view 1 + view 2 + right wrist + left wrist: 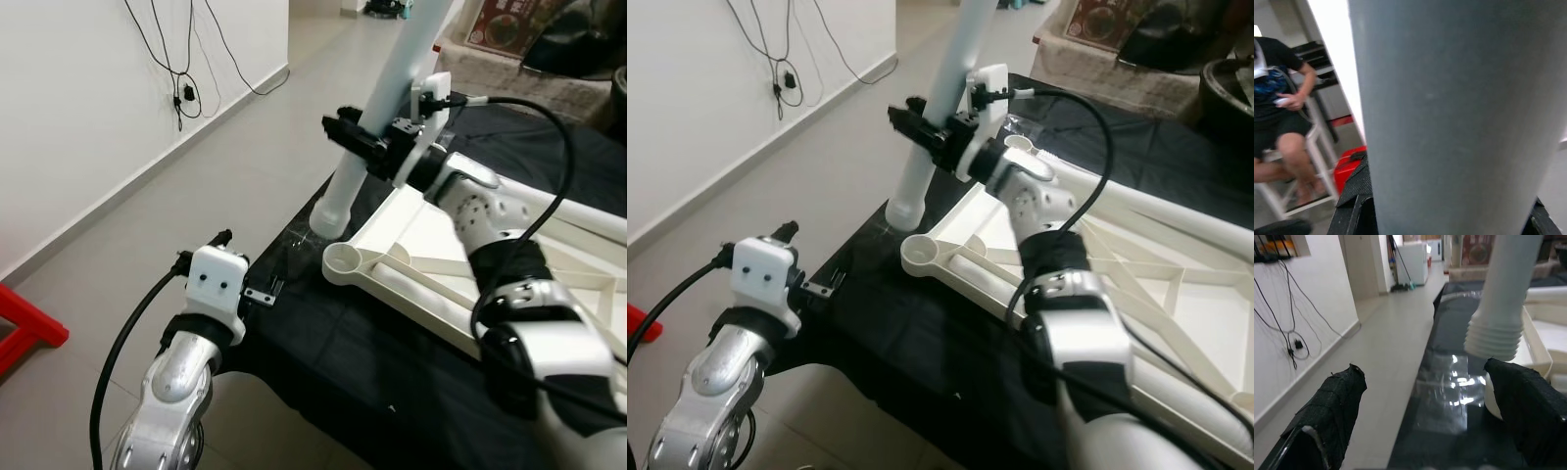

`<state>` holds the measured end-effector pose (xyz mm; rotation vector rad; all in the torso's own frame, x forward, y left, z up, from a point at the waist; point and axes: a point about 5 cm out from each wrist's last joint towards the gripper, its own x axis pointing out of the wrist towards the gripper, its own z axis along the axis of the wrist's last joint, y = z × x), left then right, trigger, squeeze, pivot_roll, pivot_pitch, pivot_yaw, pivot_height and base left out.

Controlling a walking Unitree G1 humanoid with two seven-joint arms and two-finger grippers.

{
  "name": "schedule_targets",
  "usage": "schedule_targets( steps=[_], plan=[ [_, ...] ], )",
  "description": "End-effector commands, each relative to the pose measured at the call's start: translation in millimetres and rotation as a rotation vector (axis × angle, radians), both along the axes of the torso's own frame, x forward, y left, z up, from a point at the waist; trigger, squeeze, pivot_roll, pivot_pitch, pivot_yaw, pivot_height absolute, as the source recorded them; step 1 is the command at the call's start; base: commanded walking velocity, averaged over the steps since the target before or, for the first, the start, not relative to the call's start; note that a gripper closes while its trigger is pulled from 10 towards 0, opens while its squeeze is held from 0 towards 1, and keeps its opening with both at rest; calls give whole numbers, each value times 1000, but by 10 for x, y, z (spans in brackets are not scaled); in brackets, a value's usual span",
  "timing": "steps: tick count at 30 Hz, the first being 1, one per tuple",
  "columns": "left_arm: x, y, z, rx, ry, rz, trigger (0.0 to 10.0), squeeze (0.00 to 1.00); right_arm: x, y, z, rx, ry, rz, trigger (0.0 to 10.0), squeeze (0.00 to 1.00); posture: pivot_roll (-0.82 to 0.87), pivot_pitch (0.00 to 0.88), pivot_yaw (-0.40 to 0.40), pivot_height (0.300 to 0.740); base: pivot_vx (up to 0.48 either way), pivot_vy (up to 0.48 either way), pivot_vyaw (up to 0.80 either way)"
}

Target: Building children table

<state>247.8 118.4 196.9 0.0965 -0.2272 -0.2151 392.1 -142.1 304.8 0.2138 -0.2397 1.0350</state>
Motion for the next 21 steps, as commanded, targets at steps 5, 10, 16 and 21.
schedule_targets(
  steps=[5,10,16,21],
  plan=[
    [-53,-45,-9,-8,26,-30,10000,0,-76,-57,69,-35,-65,162,10000,0,71,276,-81,740,0,0,0],
    [-97,-54,-8,-5,40,-31,10000,0,-79,-32,-6,-82,-71,213,10000,0,91,293,-80,740,0,0,0],
    [-157,-45,-11,7,54,-28,10000,0,-49,26,-55,-110,-83,206,10000,0,103,310,-82,740,0,0,0],
    [-162,-37,-4,11,56,-27,10000,0,-26,56,-58,-124,-88,185,10000,0,102,313,-79,740,0,0,0]
  ],
)
